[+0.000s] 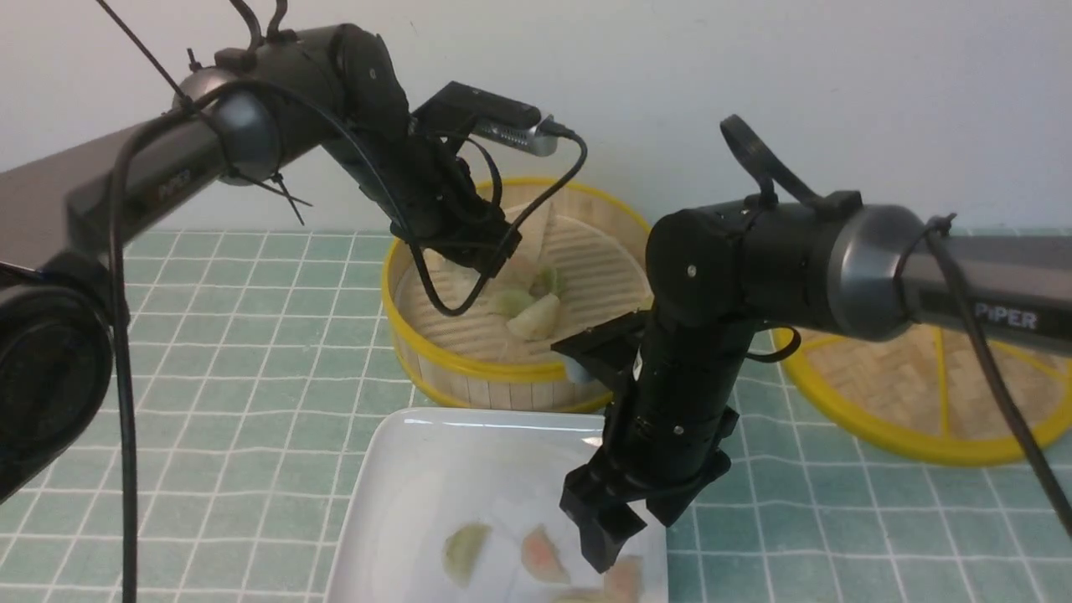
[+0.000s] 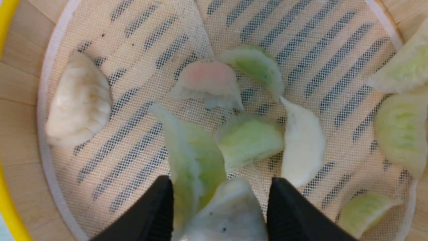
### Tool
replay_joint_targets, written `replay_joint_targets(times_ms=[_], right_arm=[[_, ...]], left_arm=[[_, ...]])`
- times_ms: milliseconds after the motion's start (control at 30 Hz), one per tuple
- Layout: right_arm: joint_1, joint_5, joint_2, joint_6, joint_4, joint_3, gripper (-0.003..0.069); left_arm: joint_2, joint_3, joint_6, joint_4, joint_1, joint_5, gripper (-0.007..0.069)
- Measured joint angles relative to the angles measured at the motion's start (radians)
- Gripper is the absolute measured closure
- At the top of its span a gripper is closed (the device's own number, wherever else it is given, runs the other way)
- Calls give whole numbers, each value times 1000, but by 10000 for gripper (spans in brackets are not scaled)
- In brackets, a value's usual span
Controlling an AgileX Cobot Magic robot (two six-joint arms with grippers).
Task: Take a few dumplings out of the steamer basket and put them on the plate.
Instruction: Use the left arm to grab a dumpling from the steamer
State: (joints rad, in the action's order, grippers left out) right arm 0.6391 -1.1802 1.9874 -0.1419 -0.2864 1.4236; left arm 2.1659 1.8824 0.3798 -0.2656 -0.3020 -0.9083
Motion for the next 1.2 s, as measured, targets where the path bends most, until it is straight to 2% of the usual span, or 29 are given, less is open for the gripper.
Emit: replay_joint_targets(times_ms=[167, 300, 333, 400, 467, 567, 800, 933, 1200], right_arm=[[0, -13, 0, 0, -7, 0, 104], [0, -19, 0, 0, -7, 0, 104], [0, -20, 0, 0, -7, 0, 104], [0, -21, 0, 0, -7, 0, 104], [0, -21, 0, 0, -8, 0, 104], [0, -21, 0, 0, -8, 0, 104], [0, -21, 0, 0, -15, 0, 104], [0, -21, 0, 0, -15, 0, 104], [0, -21, 0, 0, -15, 0, 104]], left_arm=[[32, 2, -1, 1, -2, -21, 300], [58, 2, -11, 1, -5, -53, 183], [58, 2, -19, 1, -5, -68, 122], [53, 3, -29, 1, -5, -83, 61], [46, 3, -47, 1, -6, -110, 29], [33, 4, -85, 1, -12, -159, 38], [56, 5, -126, 41, -55, -192, 153], [75, 5, -203, 109, -56, -141, 159], [79, 5, -229, 123, -56, -66, 168]])
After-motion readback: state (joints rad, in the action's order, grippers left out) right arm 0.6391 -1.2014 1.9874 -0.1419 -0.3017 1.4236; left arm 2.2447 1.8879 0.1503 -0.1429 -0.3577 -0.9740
